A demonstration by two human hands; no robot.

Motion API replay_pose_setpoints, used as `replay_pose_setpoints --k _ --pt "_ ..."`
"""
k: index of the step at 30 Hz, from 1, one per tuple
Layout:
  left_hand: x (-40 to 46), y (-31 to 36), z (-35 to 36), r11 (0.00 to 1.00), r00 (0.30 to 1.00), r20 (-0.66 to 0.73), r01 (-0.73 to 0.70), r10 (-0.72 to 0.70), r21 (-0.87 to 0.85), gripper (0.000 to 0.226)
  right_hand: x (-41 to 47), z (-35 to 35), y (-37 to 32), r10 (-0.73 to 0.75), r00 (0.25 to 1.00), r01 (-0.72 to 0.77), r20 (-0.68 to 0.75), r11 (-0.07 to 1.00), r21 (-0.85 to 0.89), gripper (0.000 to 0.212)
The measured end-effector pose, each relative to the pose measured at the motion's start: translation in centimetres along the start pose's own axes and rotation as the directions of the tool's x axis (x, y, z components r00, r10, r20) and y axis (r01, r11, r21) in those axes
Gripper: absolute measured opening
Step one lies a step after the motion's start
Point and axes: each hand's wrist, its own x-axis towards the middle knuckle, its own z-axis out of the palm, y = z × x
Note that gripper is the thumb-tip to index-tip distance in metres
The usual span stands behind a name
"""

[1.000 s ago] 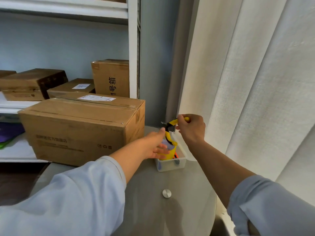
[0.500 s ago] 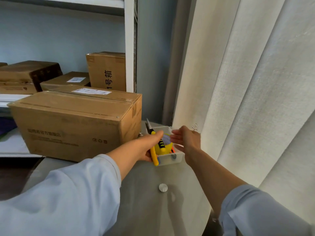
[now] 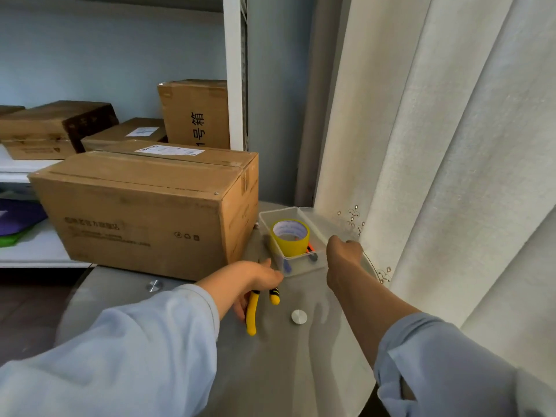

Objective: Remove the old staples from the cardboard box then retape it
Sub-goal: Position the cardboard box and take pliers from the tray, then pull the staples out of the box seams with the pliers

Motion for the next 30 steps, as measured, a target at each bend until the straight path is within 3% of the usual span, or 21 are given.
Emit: replay_pose_setpoints --k 4,6,8,11,15,17,21,25,30 --pt "-0.7 1.2 0.0 0.975 0.989 -0.064 -0.122 0.136 0.188 0.06 -0.2 1.3 -0.3 0.058 0.996 -0.069 0.072 0.986 0.154 0.047" --pt "-1.4 1.8 -0.1 0.95 0.983 -0.07 -0.141 0.167 0.278 0.056 -0.1 1.7 -0.2 0.081 0.993 -0.093 0.085 0.985 0.143 0.057" --pt "-1.3 2.1 0.0 0.92 0.98 -0.075 -0.147 0.187 0.364 0.051 0.5 2.0 0.3 0.059 0.995 -0.059 0.082 0.998 -0.002 0.063" --pt "0.0 2.2 0.2 0.873 0.978 -0.065 -0.144 0.196 0.466 0.05 1.2 2.0 0.8 -0.031 0.991 0.073 0.129 0.937 -0.342 0.054" --pt "2.8 1.4 0.2 0.848 0.979 -0.087 -0.115 0.185 0.517 0.058 1.3 0.9 0.5 -0.102 0.99 0.136 0.095 0.862 -0.488 0.042" --pt "3.7 1.0 0.0 0.816 0.98 -0.12 -0.064 0.161 0.575 0.063 2.2 0.2 0.7 -0.078 0.994 0.101 0.071 0.898 -0.427 0.041" --pt "3.6 0.2 0.4 0.723 0.966 -0.223 0.059 0.134 0.689 0.068 2.9 -0.5 1.6 -0.004 1.0 0.005 0.009 0.993 -0.117 0.024" --pt "3.3 0.4 -0.1 0.793 0.945 -0.289 0.058 0.152 0.606 0.071 1.8 -0.5 1.5 -0.032 0.993 0.038 -0.113 0.998 0.052 0.04" --pt "2.6 1.4 -1.6 0.94 0.955 -0.201 -0.152 0.219 0.304 0.039 -1.1 0.2 -0.3 -0.354 0.908 0.36 -0.225 0.933 -0.014 0.056"
